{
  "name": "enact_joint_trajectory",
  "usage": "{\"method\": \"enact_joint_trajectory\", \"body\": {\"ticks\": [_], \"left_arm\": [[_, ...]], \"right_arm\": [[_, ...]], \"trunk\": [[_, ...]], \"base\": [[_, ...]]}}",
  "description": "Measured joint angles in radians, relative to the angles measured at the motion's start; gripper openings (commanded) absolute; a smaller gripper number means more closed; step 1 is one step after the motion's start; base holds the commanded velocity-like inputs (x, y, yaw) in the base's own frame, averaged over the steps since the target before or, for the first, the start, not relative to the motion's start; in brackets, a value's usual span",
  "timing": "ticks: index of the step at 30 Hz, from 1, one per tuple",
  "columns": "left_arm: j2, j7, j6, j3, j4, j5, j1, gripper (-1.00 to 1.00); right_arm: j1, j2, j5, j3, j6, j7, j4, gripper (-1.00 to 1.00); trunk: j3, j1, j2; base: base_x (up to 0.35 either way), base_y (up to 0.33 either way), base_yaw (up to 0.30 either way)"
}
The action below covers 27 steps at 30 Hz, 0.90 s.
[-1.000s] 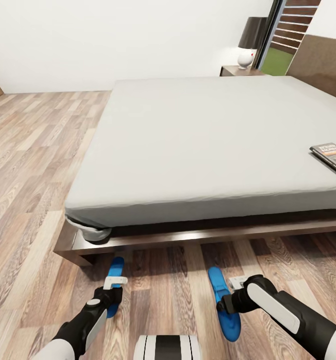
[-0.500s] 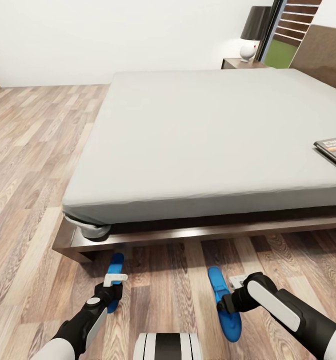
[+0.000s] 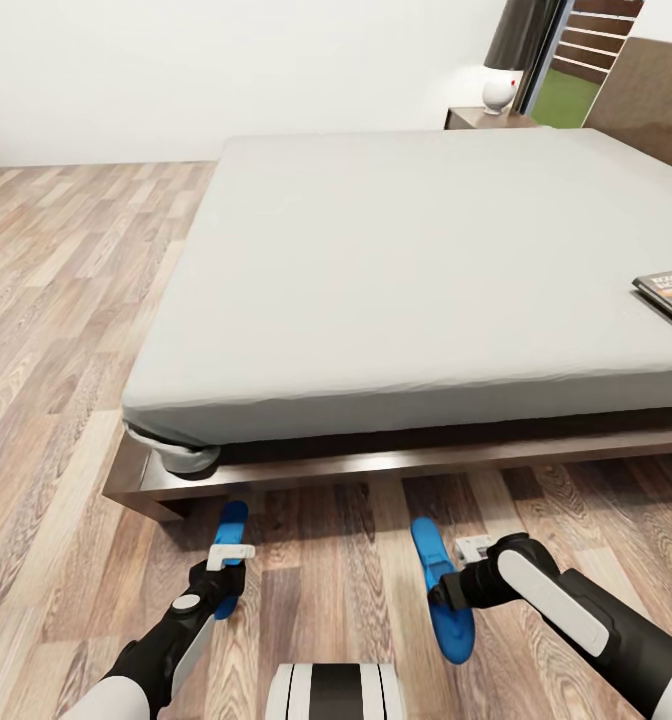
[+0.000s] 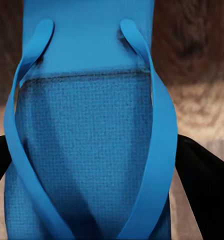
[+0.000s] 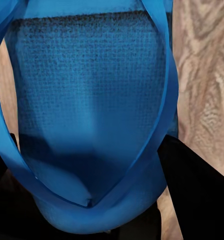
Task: In the bedroom, move the book from the bed onto either nightstand, and place the two sandals side by side next to the bed.
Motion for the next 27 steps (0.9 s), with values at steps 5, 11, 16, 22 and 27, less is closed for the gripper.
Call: {"method": "enact_joint_trajectory", "body": {"ticks": [5, 11, 16, 22, 27], "left_arm": [[0.0, 0.0, -0.003, 0.0, 0.0, 0.0, 0.0, -1.0], [-0.001, 0.0, -0.011, 0.0, 0.0, 0.0, 0.0, -1.0], [-0.001, -0.001, -0.015, 0.0, -0.001, 0.0, 0.0, -1.0], [0.0, -0.001, -0.033, 0.0, -0.002, -0.002, 0.0, -1.0], [0.001, -0.001, -0.055, -0.001, -0.003, -0.006, 0.0, -1.0]], "right_arm": [[0.001, -0.002, 0.0, -0.001, 0.0, 0.0, -0.021, -1.0], [0.003, -0.016, -0.001, 0.0, 0.0, 0.0, -0.061, -1.0], [0.003, -0.023, 0.0, 0.0, 0.0, 0.0, -0.074, -1.0], [0.003, -0.026, -0.002, 0.0, 0.0, 0.001, -0.088, -1.0], [0.003, -0.028, -0.002, 0.0, 0.0, 0.001, -0.091, -1.0]], "trunk": [[0.0, 0.0, 0.0], [-0.004, 0.0, 0.0], [-0.015, 0.002, -0.001], [-0.023, 0.003, -0.001], [-0.039, 0.004, -0.002]], "base": [[0.0, 0.0, 0.0], [0.0, 0.0, 0.0], [0.0, 0.0, 0.0], [0.0, 0.0, 0.0], [0.0, 0.0, 0.0]]}}
